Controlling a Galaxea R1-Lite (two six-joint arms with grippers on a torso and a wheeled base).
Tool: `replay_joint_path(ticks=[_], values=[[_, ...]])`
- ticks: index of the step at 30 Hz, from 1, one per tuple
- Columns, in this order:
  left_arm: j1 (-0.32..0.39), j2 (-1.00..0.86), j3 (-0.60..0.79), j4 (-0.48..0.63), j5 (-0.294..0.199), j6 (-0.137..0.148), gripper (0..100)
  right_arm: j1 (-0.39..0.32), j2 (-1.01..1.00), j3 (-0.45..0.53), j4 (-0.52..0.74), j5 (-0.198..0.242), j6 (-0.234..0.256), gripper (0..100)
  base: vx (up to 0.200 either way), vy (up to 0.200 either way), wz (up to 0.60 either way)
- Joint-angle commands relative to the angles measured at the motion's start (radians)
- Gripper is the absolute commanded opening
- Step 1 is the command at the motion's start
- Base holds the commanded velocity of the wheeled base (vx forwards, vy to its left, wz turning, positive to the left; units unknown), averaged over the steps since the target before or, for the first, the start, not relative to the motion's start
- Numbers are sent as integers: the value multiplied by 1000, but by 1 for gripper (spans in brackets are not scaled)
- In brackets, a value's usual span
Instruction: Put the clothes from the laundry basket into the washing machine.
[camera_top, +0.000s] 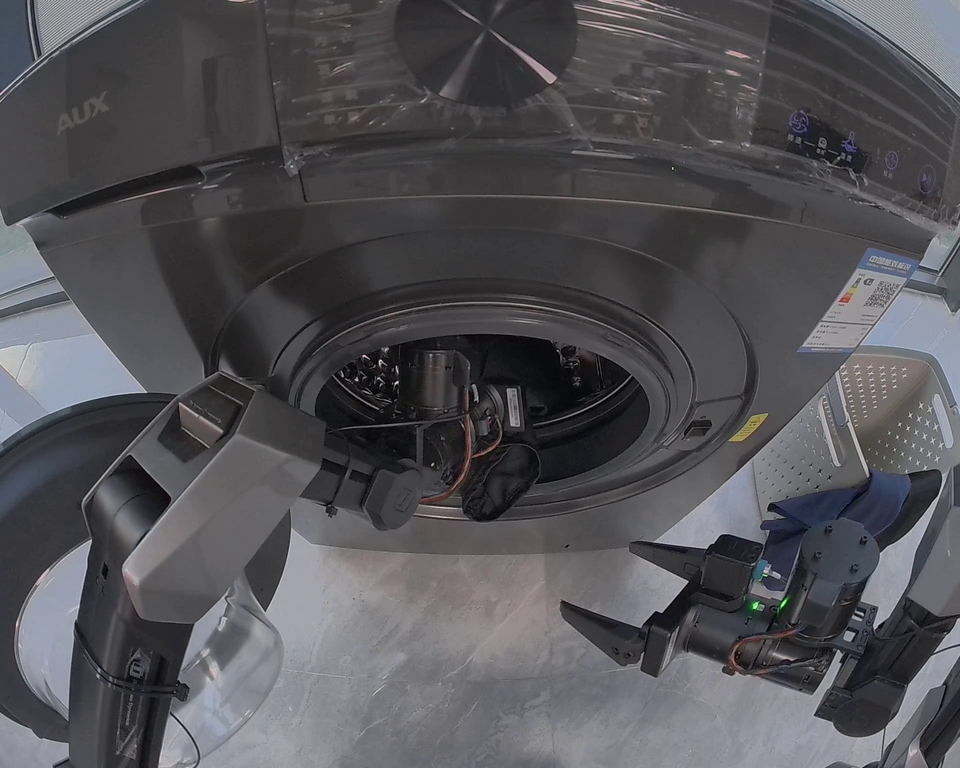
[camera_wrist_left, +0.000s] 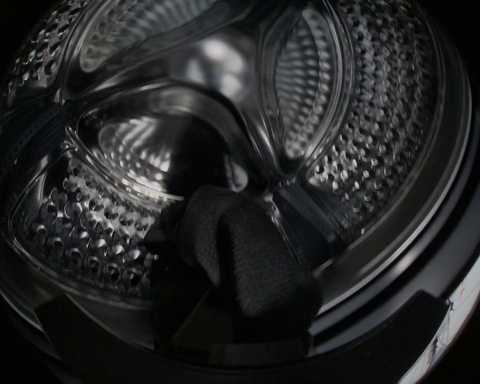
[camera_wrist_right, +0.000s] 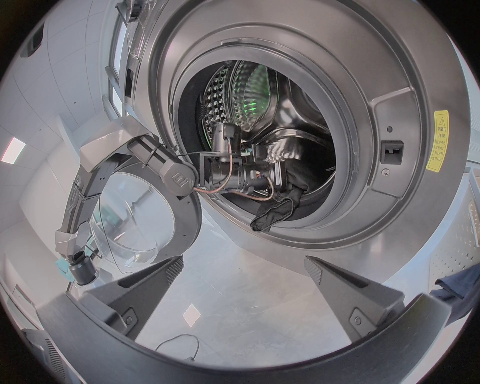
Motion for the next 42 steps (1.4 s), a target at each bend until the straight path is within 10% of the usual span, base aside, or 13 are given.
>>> replay_joint_path(ticks=[1,16,17,26,35,40,41,42], values=[[13,76,-167,-27,47,-58,0,0,-1,-6,0,0,1,100,0,0,0],[42,193,-374,-76,119,-75,0,0,4,-4,0,0,2,100,0,0,0],[42,193,-374,-79,121,-75,100,0,4,-4,0,0,2,100,0,0,0],[22,90,-254,-66,118,-75,100,-2,5,-1,0,0,2,100,0,0,0],[-25,-79,68,80,-13,-64,100,0,2,-4,0,0,1,100,0,0,0],[-10,-25,72,92,-7,1,100,-2,-4,-6,0,0,1,100,0,0,0],[-8,-11,62,92,-5,8,0,-2,-4,-4,-1,0,1,100,0,0,0],[-8,-4,53,97,-5,10,0,0,-2,-4,0,0,1,100,0,0,0]])
